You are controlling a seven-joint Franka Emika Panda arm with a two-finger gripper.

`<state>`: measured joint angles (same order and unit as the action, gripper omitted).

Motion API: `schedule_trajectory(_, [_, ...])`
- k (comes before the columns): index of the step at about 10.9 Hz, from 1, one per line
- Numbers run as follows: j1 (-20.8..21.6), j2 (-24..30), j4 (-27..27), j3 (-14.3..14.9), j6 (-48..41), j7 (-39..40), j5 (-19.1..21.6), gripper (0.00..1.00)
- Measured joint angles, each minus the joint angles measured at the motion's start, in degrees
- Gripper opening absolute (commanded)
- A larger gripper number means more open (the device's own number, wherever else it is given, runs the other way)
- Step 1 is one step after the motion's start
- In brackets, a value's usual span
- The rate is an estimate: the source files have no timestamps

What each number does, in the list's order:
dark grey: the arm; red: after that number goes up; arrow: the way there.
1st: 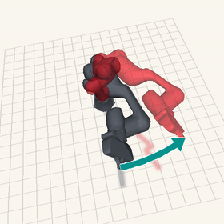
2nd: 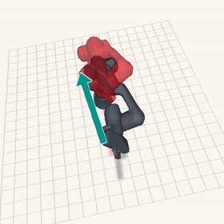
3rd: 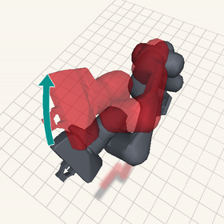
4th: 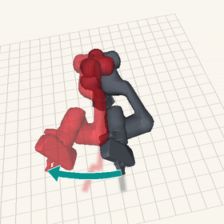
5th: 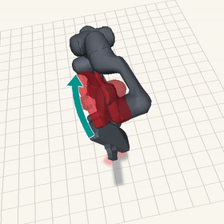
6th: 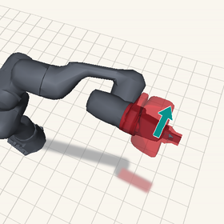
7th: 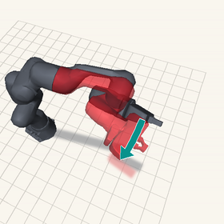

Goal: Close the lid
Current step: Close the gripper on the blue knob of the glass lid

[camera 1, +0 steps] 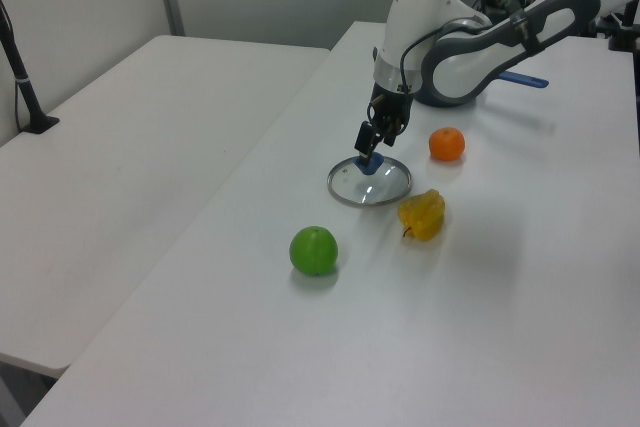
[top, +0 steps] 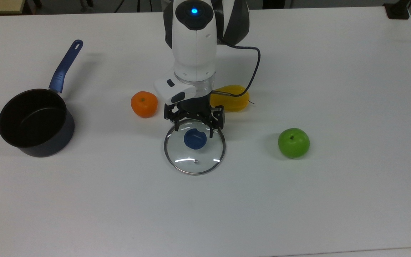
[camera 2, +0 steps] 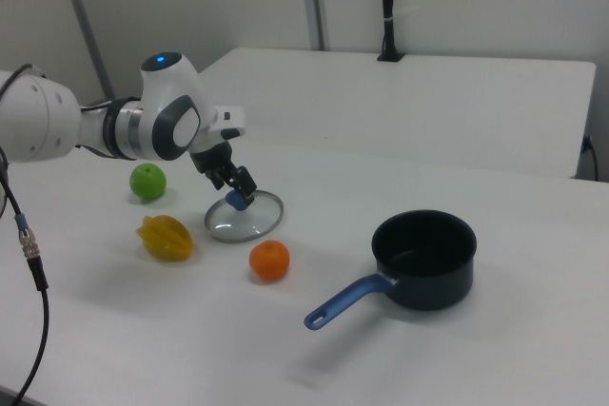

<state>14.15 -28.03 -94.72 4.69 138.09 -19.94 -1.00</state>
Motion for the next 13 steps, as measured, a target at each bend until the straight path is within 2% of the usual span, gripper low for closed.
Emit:
schedule_trajectory(4, [0.53,-1.66,0.07,0.0,0.65,-2.07,-3.1,1.0])
schedule_trajectory(5, [0.74,-2.2,0.16,0.0,0.74,-2.14,-3.13,0.93])
schedule_trajectory(13, [0.86,-2.87,1.03,0.03,5.02,-4.75,-4.62,0.91])
